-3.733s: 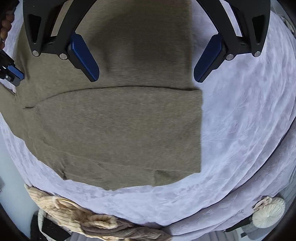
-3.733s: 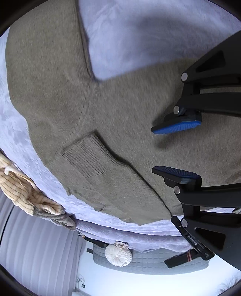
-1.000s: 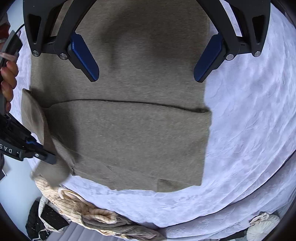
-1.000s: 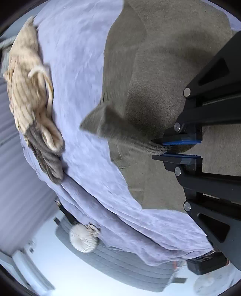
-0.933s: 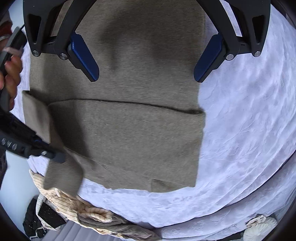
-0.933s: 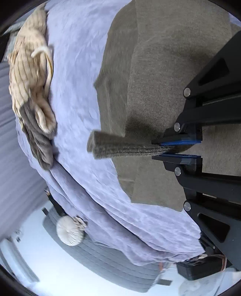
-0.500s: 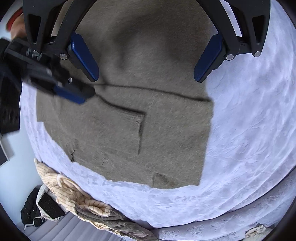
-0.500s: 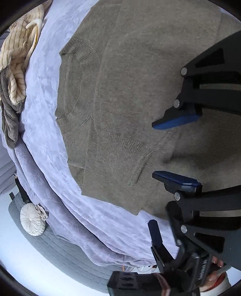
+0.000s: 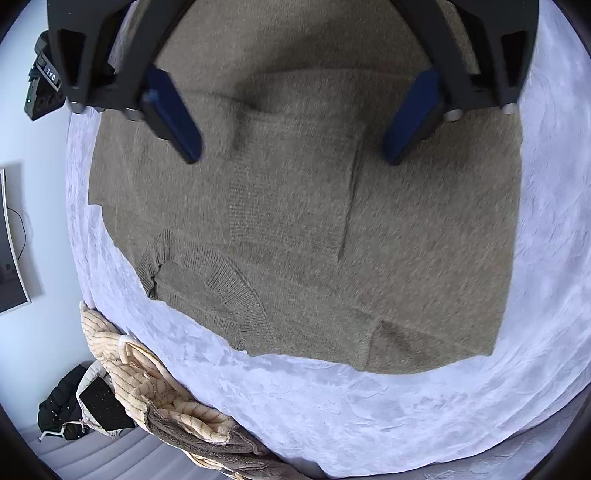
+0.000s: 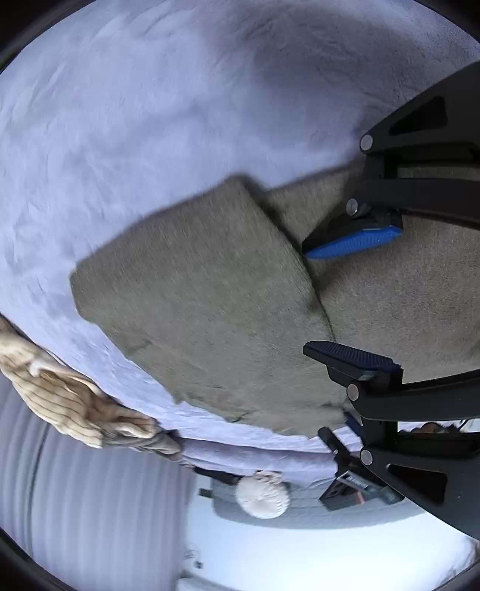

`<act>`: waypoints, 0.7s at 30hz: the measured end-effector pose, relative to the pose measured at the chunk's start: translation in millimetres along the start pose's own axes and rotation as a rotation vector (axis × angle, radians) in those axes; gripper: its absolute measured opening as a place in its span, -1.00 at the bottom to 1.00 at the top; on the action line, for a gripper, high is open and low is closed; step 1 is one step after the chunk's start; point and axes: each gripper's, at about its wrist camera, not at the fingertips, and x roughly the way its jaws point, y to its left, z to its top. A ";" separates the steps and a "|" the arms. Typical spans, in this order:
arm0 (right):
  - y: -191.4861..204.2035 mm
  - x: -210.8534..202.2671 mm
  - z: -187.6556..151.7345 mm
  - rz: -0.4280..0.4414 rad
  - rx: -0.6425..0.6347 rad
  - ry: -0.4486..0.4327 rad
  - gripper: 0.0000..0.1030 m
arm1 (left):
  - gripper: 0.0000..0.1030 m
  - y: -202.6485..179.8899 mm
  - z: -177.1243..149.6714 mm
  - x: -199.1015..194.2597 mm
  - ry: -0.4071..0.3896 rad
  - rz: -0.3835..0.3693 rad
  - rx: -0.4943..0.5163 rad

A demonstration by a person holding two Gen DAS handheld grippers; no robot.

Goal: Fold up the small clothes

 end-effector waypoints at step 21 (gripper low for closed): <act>-34.8 -11.6 17.4 0.011 0.011 0.050 -0.71 | -0.69 8.3 -20.3 -7.2 0.004 -0.015 0.047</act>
